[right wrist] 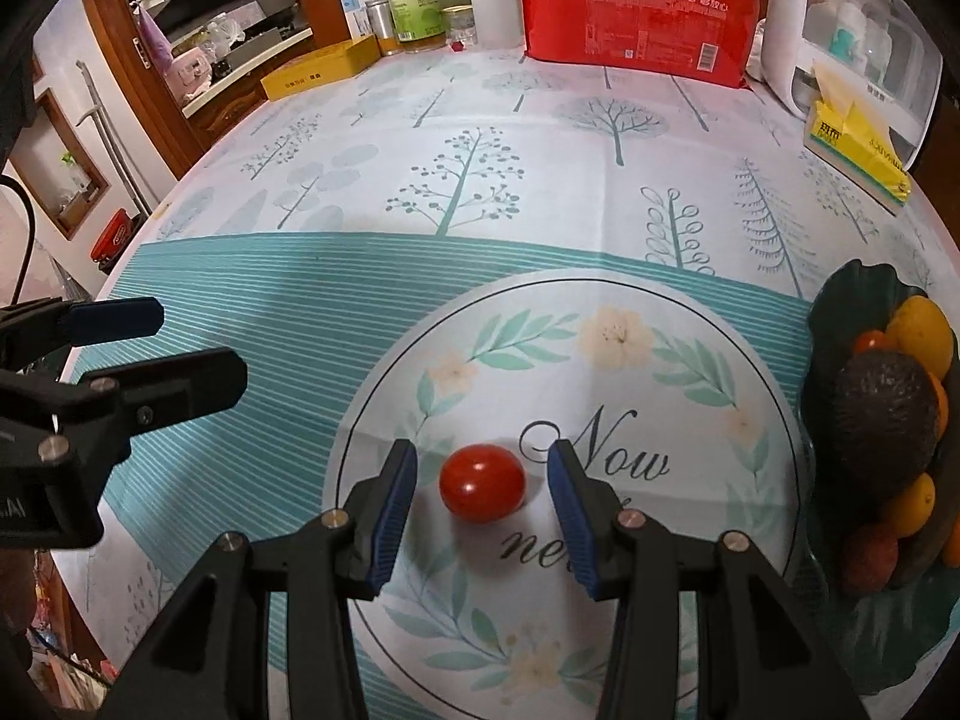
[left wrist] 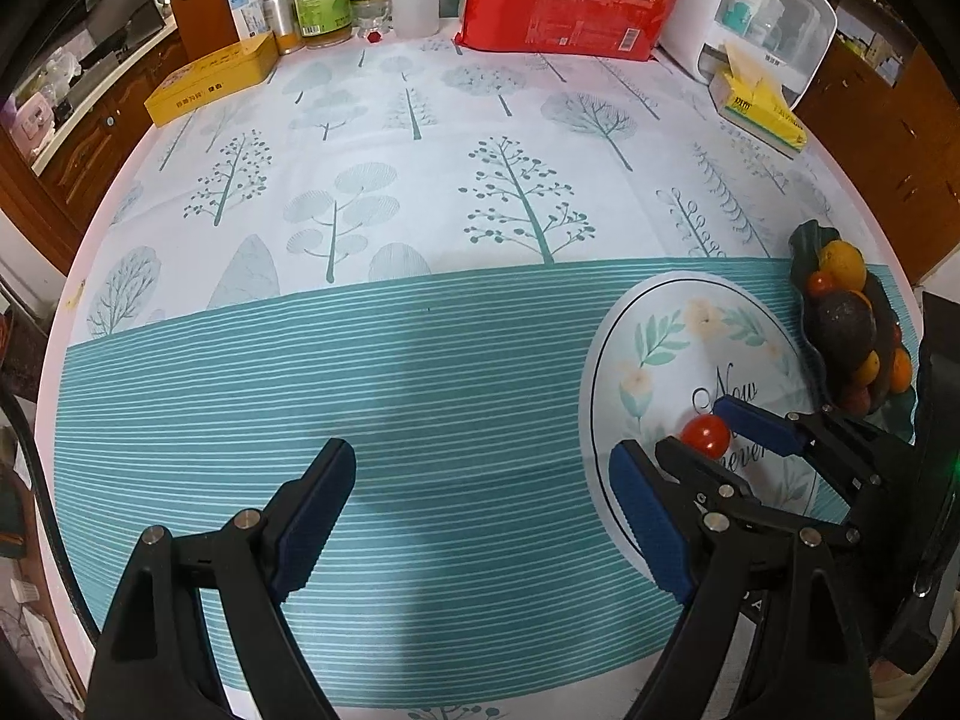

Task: Organize fruits
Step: 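Grasp the last cherry tomato with the right tool, then carry the cherry tomato into the green bowl and open the right tool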

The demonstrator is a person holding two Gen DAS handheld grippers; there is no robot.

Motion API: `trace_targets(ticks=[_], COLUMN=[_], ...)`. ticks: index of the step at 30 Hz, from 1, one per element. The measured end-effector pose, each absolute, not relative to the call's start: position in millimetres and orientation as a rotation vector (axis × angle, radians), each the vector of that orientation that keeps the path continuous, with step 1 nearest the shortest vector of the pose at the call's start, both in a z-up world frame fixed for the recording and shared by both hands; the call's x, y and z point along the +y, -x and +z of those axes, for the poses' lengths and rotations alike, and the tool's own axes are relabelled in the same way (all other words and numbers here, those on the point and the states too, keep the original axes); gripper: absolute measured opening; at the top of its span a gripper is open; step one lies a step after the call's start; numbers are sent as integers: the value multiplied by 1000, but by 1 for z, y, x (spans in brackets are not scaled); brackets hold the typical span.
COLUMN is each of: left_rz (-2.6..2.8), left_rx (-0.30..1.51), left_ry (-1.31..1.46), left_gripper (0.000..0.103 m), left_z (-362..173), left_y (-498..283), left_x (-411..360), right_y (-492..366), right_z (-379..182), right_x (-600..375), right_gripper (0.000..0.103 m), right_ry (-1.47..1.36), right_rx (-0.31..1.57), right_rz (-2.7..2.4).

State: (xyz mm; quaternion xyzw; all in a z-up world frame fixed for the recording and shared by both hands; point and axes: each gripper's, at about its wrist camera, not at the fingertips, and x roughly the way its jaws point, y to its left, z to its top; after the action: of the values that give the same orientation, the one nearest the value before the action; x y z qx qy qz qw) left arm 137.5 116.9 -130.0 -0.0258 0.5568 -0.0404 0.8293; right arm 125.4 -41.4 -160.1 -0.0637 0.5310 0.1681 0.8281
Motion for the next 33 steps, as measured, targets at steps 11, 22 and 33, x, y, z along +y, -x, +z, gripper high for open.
trace_targets(ticks=[11,22,33], left_rz=[-89,-93,-122], left_rx=[1187,1198,1162], left_ry=[23,-9,-30], left_gripper=[86,86,91], left_z=[-133,-117,-85], left_y=[-135,-123,-113], left_x=[107,85,32], right_y=[-125,-112,-90], right_z=[-161,-140,-99], right_x=[-38,-47,-97], right_gripper=[28,27,27], right_ry=[162,126,128], right_rx=[1106,1096,1049], right_rz=[353,375,327])
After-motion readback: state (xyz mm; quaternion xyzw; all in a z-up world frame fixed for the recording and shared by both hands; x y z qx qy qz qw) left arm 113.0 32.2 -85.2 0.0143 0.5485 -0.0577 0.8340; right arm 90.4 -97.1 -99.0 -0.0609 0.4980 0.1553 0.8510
